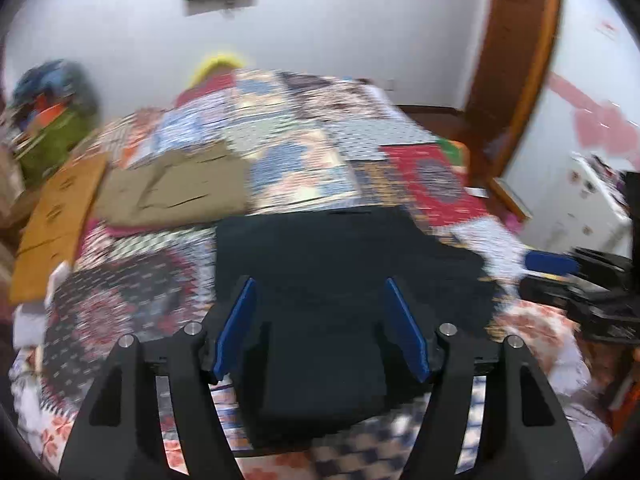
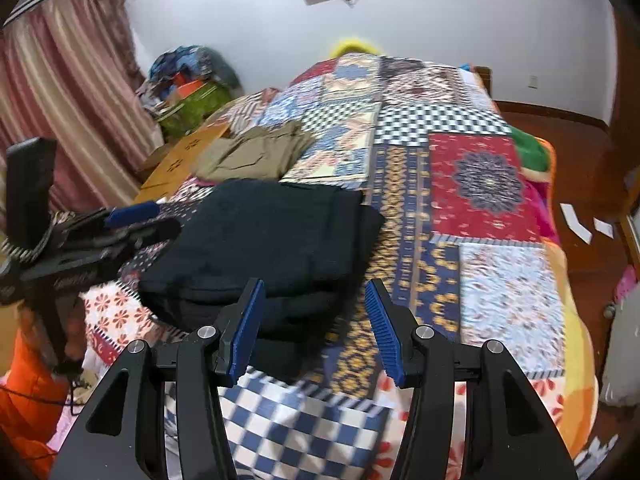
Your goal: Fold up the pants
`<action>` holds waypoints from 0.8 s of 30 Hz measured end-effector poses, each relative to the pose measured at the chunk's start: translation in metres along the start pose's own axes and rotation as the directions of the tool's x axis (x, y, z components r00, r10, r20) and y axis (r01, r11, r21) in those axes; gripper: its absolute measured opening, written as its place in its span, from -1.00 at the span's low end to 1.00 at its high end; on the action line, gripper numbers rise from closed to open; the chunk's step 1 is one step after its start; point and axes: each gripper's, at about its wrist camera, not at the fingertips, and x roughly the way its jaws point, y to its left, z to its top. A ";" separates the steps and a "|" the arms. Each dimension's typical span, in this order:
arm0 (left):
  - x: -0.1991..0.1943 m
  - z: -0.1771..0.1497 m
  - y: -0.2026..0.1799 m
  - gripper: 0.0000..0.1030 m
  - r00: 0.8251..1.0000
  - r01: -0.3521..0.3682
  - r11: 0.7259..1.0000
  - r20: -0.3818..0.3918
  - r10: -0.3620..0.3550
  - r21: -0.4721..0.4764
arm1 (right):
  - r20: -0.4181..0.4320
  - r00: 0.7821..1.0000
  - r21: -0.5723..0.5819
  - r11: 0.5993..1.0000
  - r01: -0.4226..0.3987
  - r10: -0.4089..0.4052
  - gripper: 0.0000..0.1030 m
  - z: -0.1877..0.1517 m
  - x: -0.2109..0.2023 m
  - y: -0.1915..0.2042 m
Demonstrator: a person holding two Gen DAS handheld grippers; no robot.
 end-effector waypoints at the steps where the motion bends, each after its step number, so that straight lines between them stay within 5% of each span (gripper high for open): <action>1: 0.004 -0.003 0.012 0.28 1.000 -0.025 1.000 -0.012 0.024 -0.019 | -0.005 1.000 -0.010 1.000 -0.007 0.007 -0.05 0.000 0.003 0.004; 10: 0.056 -0.044 0.056 0.36 0.985 -0.092 0.991 -0.151 0.077 -0.095 | -0.133 0.990 -0.029 0.999 -0.045 0.041 -0.02 -0.018 0.043 0.012; 24: 0.048 -0.048 0.035 0.32 0.986 0.026 0.991 -0.162 -0.048 -0.133 | -0.171 0.985 -0.124 0.992 0.012 -0.034 0.13 -0.013 0.064 -0.007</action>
